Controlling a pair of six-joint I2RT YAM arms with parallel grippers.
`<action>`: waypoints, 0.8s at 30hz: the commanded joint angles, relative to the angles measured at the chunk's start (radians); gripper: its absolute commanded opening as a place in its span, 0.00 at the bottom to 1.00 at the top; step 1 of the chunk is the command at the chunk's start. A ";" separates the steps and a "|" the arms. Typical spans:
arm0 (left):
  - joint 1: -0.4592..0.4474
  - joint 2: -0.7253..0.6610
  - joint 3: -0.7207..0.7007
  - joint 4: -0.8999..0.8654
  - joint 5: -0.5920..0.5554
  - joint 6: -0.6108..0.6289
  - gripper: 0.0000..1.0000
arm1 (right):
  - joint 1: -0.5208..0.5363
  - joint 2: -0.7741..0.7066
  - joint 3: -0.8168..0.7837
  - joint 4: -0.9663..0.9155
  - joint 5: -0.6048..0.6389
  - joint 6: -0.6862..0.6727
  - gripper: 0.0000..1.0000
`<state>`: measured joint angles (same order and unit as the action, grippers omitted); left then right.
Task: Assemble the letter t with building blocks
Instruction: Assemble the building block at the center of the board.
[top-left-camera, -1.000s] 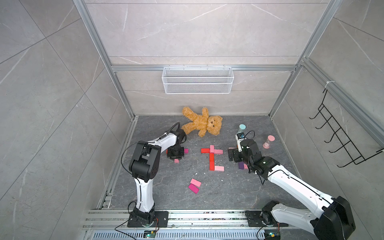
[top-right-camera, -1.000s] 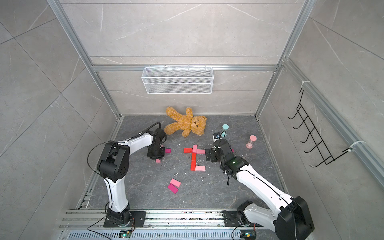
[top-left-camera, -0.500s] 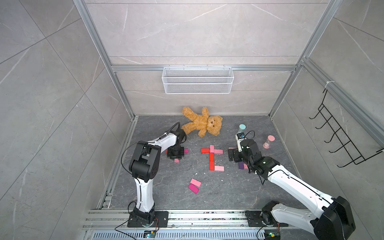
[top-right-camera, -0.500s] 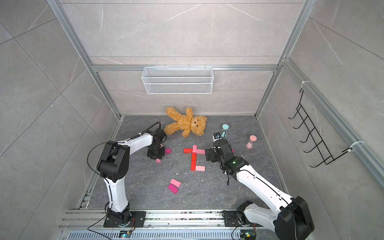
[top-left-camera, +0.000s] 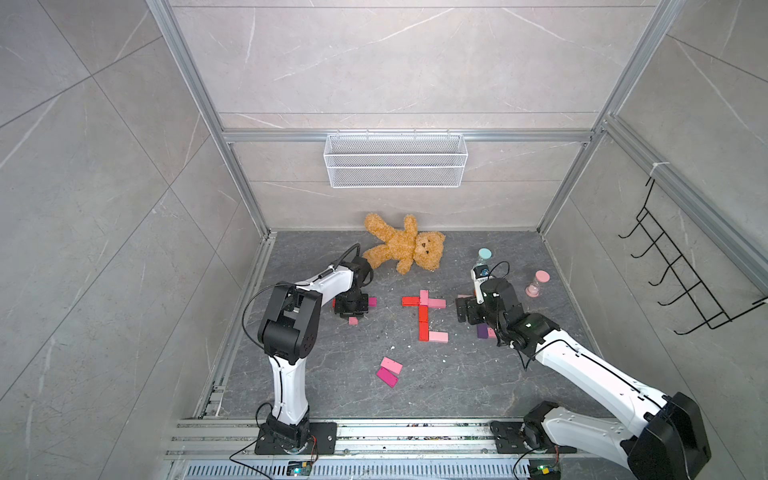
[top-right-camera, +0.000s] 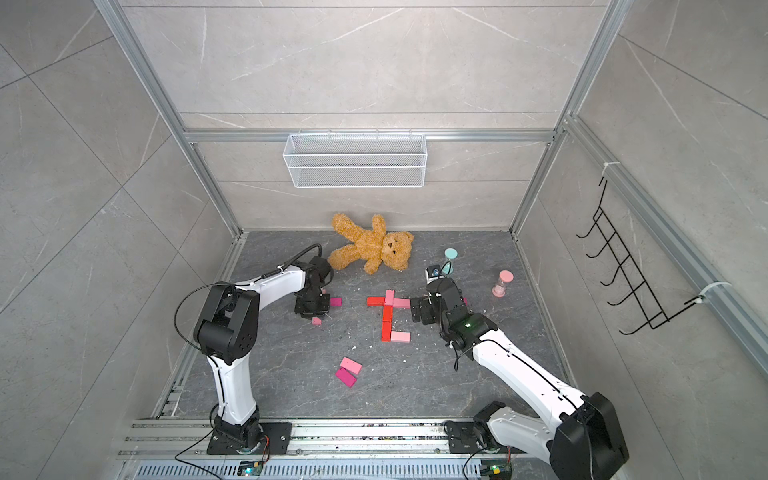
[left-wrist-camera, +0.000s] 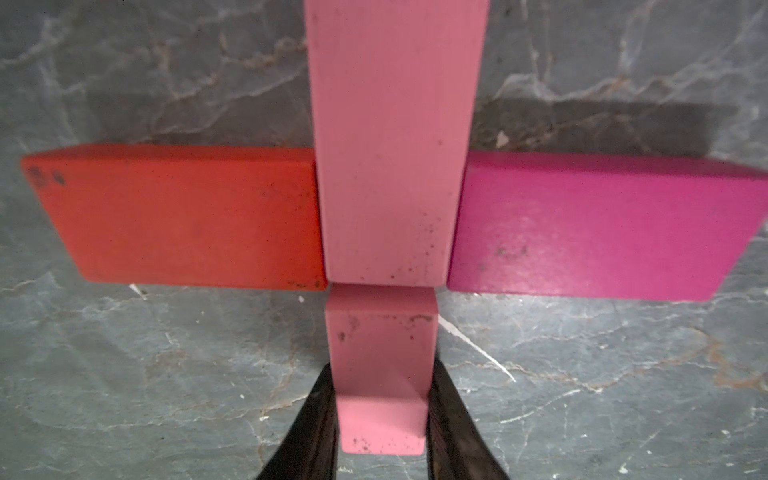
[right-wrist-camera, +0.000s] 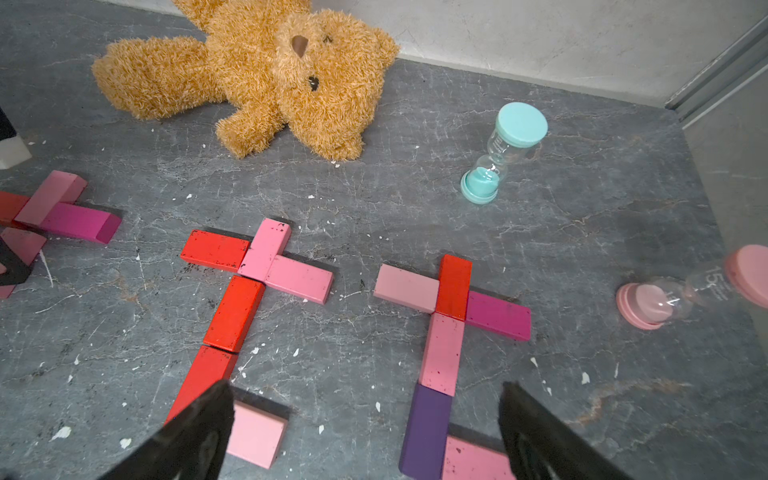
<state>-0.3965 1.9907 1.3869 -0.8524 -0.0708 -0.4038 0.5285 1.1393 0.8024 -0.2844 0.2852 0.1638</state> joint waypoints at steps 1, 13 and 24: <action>0.010 -0.003 0.017 0.038 -0.017 0.004 0.09 | -0.003 0.001 0.016 -0.010 0.012 -0.009 1.00; 0.011 0.006 0.023 0.035 -0.022 0.005 0.09 | -0.002 -0.001 0.014 -0.010 0.012 -0.009 1.00; 0.015 0.008 0.034 0.028 -0.021 0.008 0.10 | -0.002 -0.002 0.011 -0.012 0.014 -0.008 1.00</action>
<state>-0.3904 1.9907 1.3895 -0.8349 -0.0765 -0.4038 0.5285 1.1393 0.8021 -0.2844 0.2852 0.1638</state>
